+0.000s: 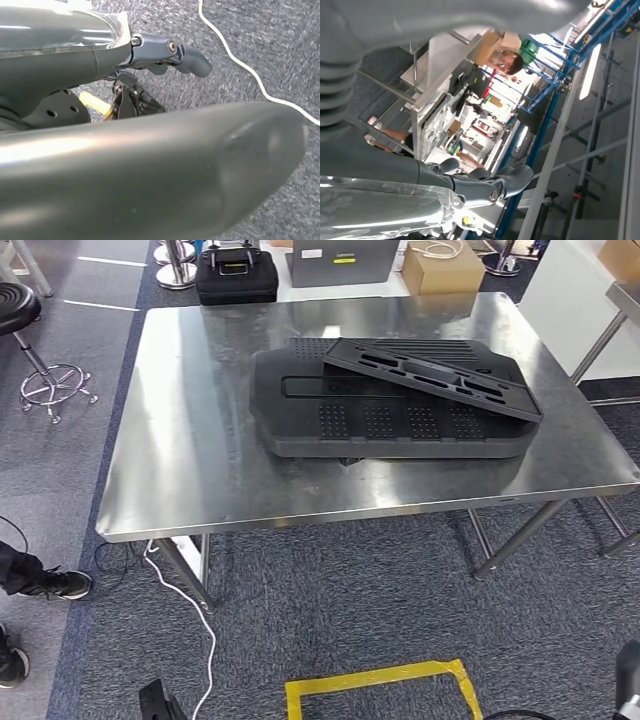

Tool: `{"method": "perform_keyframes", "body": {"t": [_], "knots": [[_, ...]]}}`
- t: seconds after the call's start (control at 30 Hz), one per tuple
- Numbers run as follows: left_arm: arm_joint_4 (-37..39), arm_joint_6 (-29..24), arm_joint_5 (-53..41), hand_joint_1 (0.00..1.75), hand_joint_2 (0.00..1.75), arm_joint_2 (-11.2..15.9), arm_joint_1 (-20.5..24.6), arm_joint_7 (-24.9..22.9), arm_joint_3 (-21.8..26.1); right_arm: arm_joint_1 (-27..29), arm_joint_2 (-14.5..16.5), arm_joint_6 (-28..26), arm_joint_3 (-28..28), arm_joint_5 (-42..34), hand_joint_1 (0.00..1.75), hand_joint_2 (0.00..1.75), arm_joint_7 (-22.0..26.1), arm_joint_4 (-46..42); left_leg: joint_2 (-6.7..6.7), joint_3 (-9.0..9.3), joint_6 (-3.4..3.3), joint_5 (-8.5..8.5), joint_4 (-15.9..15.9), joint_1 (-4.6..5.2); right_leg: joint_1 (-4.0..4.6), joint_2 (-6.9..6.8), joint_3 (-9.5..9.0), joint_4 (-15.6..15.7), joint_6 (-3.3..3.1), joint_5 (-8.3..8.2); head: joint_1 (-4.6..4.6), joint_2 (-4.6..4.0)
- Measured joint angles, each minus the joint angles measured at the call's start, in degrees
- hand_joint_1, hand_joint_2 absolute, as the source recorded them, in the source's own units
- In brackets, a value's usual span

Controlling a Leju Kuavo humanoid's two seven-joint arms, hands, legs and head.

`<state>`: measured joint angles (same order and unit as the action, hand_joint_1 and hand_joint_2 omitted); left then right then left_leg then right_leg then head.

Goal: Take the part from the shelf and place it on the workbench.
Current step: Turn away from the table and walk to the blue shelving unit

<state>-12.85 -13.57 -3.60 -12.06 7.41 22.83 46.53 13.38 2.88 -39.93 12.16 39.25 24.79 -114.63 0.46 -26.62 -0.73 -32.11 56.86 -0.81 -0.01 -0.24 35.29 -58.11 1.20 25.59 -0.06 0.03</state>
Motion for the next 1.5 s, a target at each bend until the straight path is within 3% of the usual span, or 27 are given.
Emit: {"method": "perform_keyframes", "body": {"t": [0.07, 0.17, 0.2, 0.23, 0.3, 0.37, 0.43, 0.47, 0.5, 0.57, 0.63, 0.67, 0.7, 0.73, 0.8, 0.87, 0.93, 1.0, 1.07, 1.13, 1.2, 1.23, 1.27, 1.3, 1.37, 1.43, 1.5], "knots": [[0.0, 0.0, 0.0, 0.00, 0.00, 0.0, 0.0, 0.0, 0.0, 0.1, -0.4, 0.0, 0.0, -0.2, 0.00, 0.00, -0.3, 0.1, 0.51, -0.61, -1.12, 0.63, -0.1, 0.00, -0.24, 0.08, 1.28, -2.9, 0.59, 2.39, 0.06, 0.01], [0.0, 0.1, 0.0, 0.00, 0.00, 0.0, -0.1, 0.0, 0.0, 0.1, -0.8, 0.0, -0.1, -0.4, 0.00, 0.00, -0.7, 0.5, 1.55, -1.54, -1.93, 1.45, -0.1, 0.53, -0.44, 0.08, 4.72, -13.4, 1.14, 8.41, 0.08, 0.01], [0.0, 0.1, 0.0, 0.00, 0.00, 0.0, -0.1, 0.0, 0.0, 0.2, -0.9, 0.0, -0.1, -0.4, 0.00, 0.00, -0.7, 0.6, 1.96, -1.81, -2.02, 1.66, -0.1, 0.73, -0.45, 0.07, 5.05, -15.4, 1.16, 9.12, 0.08, 0.00], [0.0, 0.1, 0.0, 0.00, 0.00, 0.0, -0.1, -0.1, 0.0, 0.2, -1.0, 0.0, -0.1, -0.5, 0.00, 0.00, -0.8, 0.8, 2.42, -2.01, -2.09, 1.81, -0.1, 0.93, -0.42, 0.03, 4.33, -15.3, 1.08, 8.82, 0.08, 0.01], [0.0, 0.2, 0.0, 0.00, 0.00, -0.1, -0.1, -0.1, 0.0, 0.3, -1.2, 0.0, -0.1, -0.5, 0.00, 0.00, -1.0, 1.0, 3.29, -2.12, -2.13, 1.97, -0.1, 1.23, -0.20, -0.60, -0.22, -8.8, 0.47, 5.90, 0.08, 0.00], [0.0, 0.2, 0.0, 0.00, 0.00, -0.1, -0.1, -0.1, 0.0, 0.1, -1.5, 0.0, -0.2, -0.5, 0.00, 0.00, -1.2, 1.0, 4.10, -2.18, -1.97, 2.05, 0.0, 1.55, 0.43, -2.32, -4.59, -1.2, -0.48, 3.85, 0.06, 0.00], [0.0, 0.3, 0.0, 0.00, 0.00, -0.2, 0.0, -0.2, 0.0, 0.1, -1.7, 0.0, -0.2, -0.6, 0.00, 0.00, -1.4, 1.0, 5.04, -2.37, -1.67, 2.16, 0.1, 1.74, 0.93, -2.97, -5.61, 1.4, -1.10, 3.65, 0.00, 0.00], [0.0, 0.3, 0.0, 0.00, 0.00, -0.2, 0.0, -0.2, 0.0, 0.1, -1.7, 0.0, -0.3, -0.6, 0.00, 0.00, -1.4, 1.0, 5.53, -2.42, -1.46, 2.21, 0.1, 1.75, 0.95, -2.49, -5.42, 1.6, -1.34, 3.48, -0.02, 0.00], [0.0, 0.3, 0.0, 0.00, 0.00, -0.2, 0.1, -0.2, 0.0, 0.2, -1.8, 0.0, -0.3, -0.6, 0.00, 0.00, -1.4, 1.0, 5.40, -2.46, -1.21, 1.98, 0.2, 1.70, 0.83, -2.01, -5.36, 1.9, -1.57, 3.21, -0.02, -0.01], [0.0, 0.3, 0.0, 0.00, 0.00, -0.1, 0.1, -0.2, 0.0, 0.1, -1.9, 0.0, -0.3, -0.7, 0.00, 0.00, -1.5, 1.0, 3.20, -3.45, -0.64, 0.03, 2.5, 1.45, 0.49, -1.05, -5.19, 2.4, -2.17, 2.58, -0.05, -0.01], [0.0, 0.3, 0.0, 0.00, 0.00, -0.1, 0.0, -0.2, 0.0, 0.0, -1.9, 0.0, -0.3, -0.7, 0.00, 0.00, -1.6, 1.1, 0.71, -6.46, -0.19, -3.79, 9.3, 1.04, 0.31, 0.01, -4.79, 2.5, -2.53, 2.18, -0.10, -0.01], [0.0, 0.2, 0.0, 0.00, 0.00, 0.0, -0.1, -0.2, 0.0, 0.0, -1.9, 0.0, -0.3, -0.7, 0.00, 0.00, -1.6, 1.1, 0.30, -8.21, -0.02, -5.34, 13.2, 0.88, 0.30, 0.62, -4.53, 2.4, -2.58, 2.08, -0.12, -0.01], [0.0, 0.2, 0.0, 0.00, 0.00, 0.0, -0.1, -0.2, 0.0, 0.0, -1.9, 0.0, -0.3, -0.7, 0.00, 0.00, -1.7, 1.2, 0.16, -9.43, 0.15, -6.00, 15.9, 0.73, 0.28, 1.27, -4.31, 2.3, -2.57, 2.00, -0.11, -0.01], [0.0, 0.2, 0.0, 0.00, 0.00, 0.0, -0.1, -0.2, 0.0, 0.0, -1.9, 0.0, -0.3, -0.7, 0.00, 0.00, -1.7, 1.3, 0.09, -9.69, 0.30, -5.45, 16.4, 0.55, 0.24, 2.00, -4.14, 2.1, -2.52, 1.97, -0.10, 0.00], [0.0, 0.2, 0.0, 0.00, 0.00, 0.0, -0.1, -0.2, 0.0, 0.0, -1.9, 0.0, -0.3, -0.7, 0.00, 0.00, -1.7, 1.4, -0.60, -7.42, 0.62, -1.65, 11.4, 0.04, 0.07, 3.53, -3.93, 1.5, -2.26, 2.08, -0.09, 0.00], [0.0, 0.2, 0.0, 0.00, 0.00, 0.0, -0.2, -0.2, 0.0, 0.0, -1.9, 0.0, -0.3, -0.8, 0.00, 0.00, -1.7, 1.4, -3.19, -4.63, 0.91, 1.08, 4.9, -0.53, -0.03, 4.99, -3.29, 0.5, -1.64, 2.36, -0.05, 0.00], [0.0, 0.2, 0.0, 0.00, 0.00, 0.0, -0.2, -0.2, 0.0, 0.0, -2.0, 0.0, -0.3, -0.9, 0.00, 0.00, -1.8, 1.3, -4.77, -3.97, 0.77, 1.19, 2.7, -0.60, -0.21, 6.28, -2.25, -0.3, -0.80, 2.29, -0.02, 0.00], [0.0, 0.2, 0.0, 0.00, 0.00, 0.0, -0.2, -0.2, 0.0, 0.3, -2.0, 0.0, -0.3, -1.0, 0.00, 0.00, -1.9, 1.3, -3.72, -4.14, 0.11, 1.40, 2.5, -0.45, -0.49, 7.24, -1.53, -0.4, -0.08, 2.01, -0.02, -0.01], [0.0, 0.3, 0.0, 0.00, 0.00, -0.1, -0.1, -0.2, 0.0, 0.6, -2.2, 0.0, -0.2, -1.1, 0.00, 0.00, -2.0, 1.3, -2.34, -4.18, -0.62, 1.73, 2.3, -0.50, -0.46, 5.52, -0.55, -2.2, 0.40, 3.27, 0.04, -0.01], [0.0, 0.3, 0.0, 0.00, 0.00, -0.1, -0.1, -0.1, 0.0, 0.5, -2.3, 0.0, -0.3, -1.1, 0.00, 0.00, -2.1, 1.3, -0.79, -4.25, -1.05, 1.83, 2.2, -0.33, -0.45, 2.38, 2.10, -8.3, 0.82, 6.72, 0.09, 0.00], [0.0, 0.2, 0.0, 0.00, 0.00, -0.1, -0.3, -0.1, 0.0, 0.6, -2.3, 0.0, -0.3, -1.2, 0.00, 0.00, -2.2, 1.4, 0.86, -4.32, -1.17, 1.78, 2.2, -0.07, -0.62, 1.02, 5.06, -15.2, 1.13, 9.47, 0.08, 0.01], [0.0, 0.2, 0.0, 0.00, 0.00, -0.1, -0.3, -0.1, 0.0, 0.7, -2.3, 0.0, -0.3, -1.2, 0.00, 0.00, -2.3, 1.5, 1.62, -4.33, -1.17, 1.75, 2.2, 0.03, -0.68, 0.74, 5.49, -16.4, 1.19, 9.49, 0.08, 0.01], [0.0, 0.2, 0.0, 0.00, 0.00, -0.1, -0.3, -0.1, 0.0, 0.7, -2.3, 0.0, -0.3, -1.2, 0.00, 0.00, -2.3, 1.5, 2.28, -4.32, -1.15, 1.71, 2.2, 0.08, -0.69, 0.52, 4.76, -15.2, 1.17, 8.39, 0.08, 0.00], [0.0, 0.2, 0.0, 0.00, 0.00, -0.1, -0.2, -0.1, 0.0, 0.8, -2.3, 0.0, -0.3, -1.2, 0.00, 0.00, -2.3, 1.5, 2.88, -4.26, -1.12, 1.65, 2.2, 0.12, -0.65, 0.08, 3.07, -11.9, 1.07, 6.58, 0.08, 0.01], [0.0, 0.2, 0.0, 0.00, 0.00, -0.1, 0.0, -0.1, 0.0, 0.7, -2.4, 0.0, -0.4, -1.2, 0.00, 0.00, -2.3, 1.5, 3.89, -4.13, -0.90, 1.44, 2.2, 0.29, -0.21, -2.09, -0.90, -4.0, 0.59, 3.68, 0.08, 0.00], [0.0, 0.3, 0.0, 0.00, 0.00, -0.1, 0.0, -0.1, 0.0, 0.7, -2.4, 0.0, -0.4, -1.3, 0.00, 0.00, -2.4, 1.5, 4.81, -4.07, -0.46, 1.25, 2.2, 0.46, 0.41, -3.36, -2.44, -0.5, 0.07, 3.08, 0.01, 0.00], [0.0, 0.3, 0.0, 0.00, 0.00, -0.1, 0.1, -0.1, 0.0, 0.9, -2.4, 0.0, -0.3, -1.3, 0.00, 0.00, -2.4, 1.4, 5.86, -3.86, 0.14, 1.11, 2.0, 0.39, 0.64, -2.27, -2.30, -0.2, -0.47, 2.93, -0.06, 0.00]]}}
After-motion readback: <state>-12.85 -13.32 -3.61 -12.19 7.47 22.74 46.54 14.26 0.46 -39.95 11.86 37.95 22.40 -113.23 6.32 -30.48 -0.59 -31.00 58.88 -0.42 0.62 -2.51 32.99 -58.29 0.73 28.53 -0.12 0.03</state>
